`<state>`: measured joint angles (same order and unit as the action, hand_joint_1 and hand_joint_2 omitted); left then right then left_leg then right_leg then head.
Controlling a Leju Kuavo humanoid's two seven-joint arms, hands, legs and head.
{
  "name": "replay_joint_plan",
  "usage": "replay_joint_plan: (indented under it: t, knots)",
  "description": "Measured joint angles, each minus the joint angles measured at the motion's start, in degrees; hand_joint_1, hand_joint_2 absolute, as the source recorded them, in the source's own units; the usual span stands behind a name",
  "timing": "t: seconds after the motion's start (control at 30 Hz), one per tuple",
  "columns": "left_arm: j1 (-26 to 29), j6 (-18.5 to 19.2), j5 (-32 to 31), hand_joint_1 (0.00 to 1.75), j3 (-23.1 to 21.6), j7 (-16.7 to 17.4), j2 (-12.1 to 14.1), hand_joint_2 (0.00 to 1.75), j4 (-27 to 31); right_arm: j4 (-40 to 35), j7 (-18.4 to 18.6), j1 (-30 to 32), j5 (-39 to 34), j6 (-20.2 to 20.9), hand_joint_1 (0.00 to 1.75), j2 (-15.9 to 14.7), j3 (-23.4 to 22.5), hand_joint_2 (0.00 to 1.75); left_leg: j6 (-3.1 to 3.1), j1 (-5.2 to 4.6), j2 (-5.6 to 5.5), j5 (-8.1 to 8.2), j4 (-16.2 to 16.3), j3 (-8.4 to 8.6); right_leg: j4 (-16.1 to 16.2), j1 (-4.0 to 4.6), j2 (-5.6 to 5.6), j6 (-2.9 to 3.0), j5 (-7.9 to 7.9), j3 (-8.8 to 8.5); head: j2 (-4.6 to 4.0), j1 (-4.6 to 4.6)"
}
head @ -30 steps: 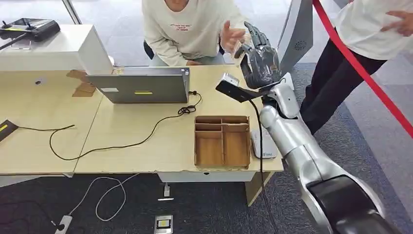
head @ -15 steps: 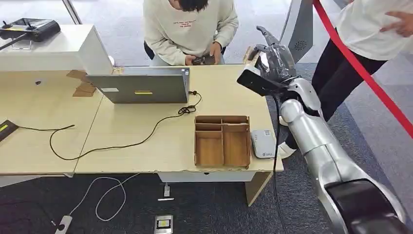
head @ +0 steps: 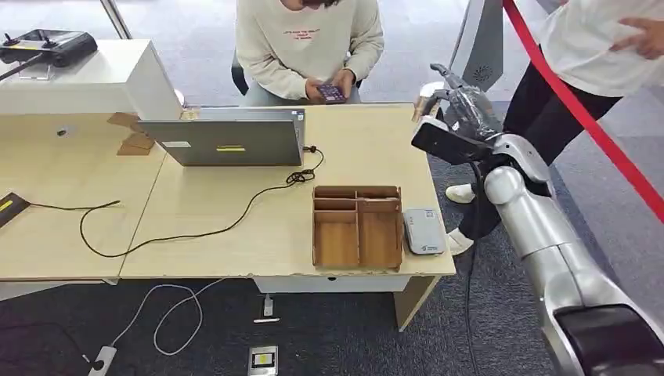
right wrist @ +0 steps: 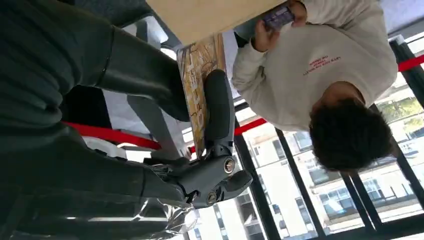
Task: Pass the card to the sensor for recognition and then transmit it.
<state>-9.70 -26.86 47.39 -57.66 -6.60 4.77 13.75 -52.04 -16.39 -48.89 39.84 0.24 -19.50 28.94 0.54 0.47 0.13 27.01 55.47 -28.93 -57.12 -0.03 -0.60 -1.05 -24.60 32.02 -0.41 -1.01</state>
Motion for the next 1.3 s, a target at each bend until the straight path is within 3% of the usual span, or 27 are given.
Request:
replay_joint_plan:
  t: [0.53, 0.77, 1.3]
  knots:
    - [-0.01, 3.93, 2.21, 0.00, 1.20, 2.03, 2.32, 0.00, 0.04, -3.21, 1.11, 5.35, -2.49, 1.22, 1.75, -1.20, 0.94, 1.75, 0.00, 0.01, 0.00, 0.00, -0.02, -0.02, 0.00, 0.01, 0.00, 0.00, 0.00, 0.01, 0.00, 0.00]
    - [0.00, 4.72, 3.41, 0.00, 1.46, 2.93, 2.97, 0.00, 0.17, -2.38, 1.14, 7.33, -2.75, -0.48, 1.75, -1.35, 1.71, 1.75, -0.01, 0.00, -0.01, 0.00, -0.01, -0.03, 0.00, 0.00, 0.00, 0.00, -0.01, 0.01, 0.00, -0.02]
    - [0.03, 4.79, 6.56, 0.00, 1.46, 4.26, 3.89, 0.00, 0.70, 10.18, 0.59, 8.44, -0.74, -5.16, 1.75, -2.73, 2.49, 1.75, -0.01, 0.00, -0.02, 0.01, -0.01, -0.05, 0.00, -0.01, -0.01, 0.00, -0.01, 0.03, 0.00, 0.00]
